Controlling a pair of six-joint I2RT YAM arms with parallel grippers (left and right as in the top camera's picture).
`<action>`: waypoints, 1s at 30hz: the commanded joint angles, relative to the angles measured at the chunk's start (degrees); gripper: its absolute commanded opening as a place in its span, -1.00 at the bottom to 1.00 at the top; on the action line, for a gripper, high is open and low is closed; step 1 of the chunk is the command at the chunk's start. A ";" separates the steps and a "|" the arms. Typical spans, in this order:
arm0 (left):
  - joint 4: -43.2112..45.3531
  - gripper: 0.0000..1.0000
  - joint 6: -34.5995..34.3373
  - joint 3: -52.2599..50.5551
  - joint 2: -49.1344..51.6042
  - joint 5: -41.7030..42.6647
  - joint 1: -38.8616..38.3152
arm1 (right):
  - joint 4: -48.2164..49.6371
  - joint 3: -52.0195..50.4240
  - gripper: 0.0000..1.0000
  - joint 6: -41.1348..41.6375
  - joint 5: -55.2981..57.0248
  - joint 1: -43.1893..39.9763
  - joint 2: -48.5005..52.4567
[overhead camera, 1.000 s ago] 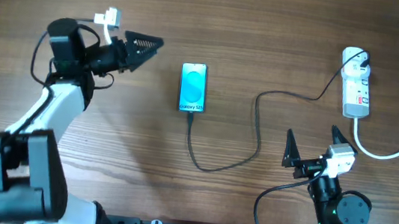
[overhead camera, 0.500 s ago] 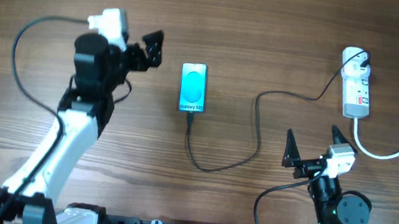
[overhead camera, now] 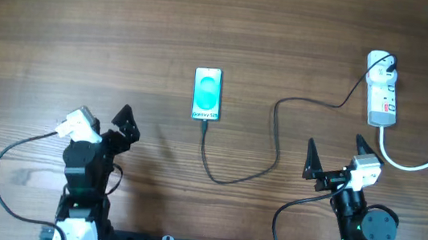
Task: Plug charger to phone and switch on socket
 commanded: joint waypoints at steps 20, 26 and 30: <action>-29.03 1.00 21.70 -0.50 -45.75 -1.53 -3.80 | 0.26 -0.09 1.00 0.44 0.09 0.28 -0.52; -29.14 1.00 31.26 -0.50 -46.18 -1.36 -3.80 | 0.26 -0.09 0.99 0.46 0.09 0.28 -0.52; -29.18 1.00 33.75 -0.50 -46.18 -1.84 -3.80 | 0.26 -0.09 0.99 0.46 0.11 0.28 -0.52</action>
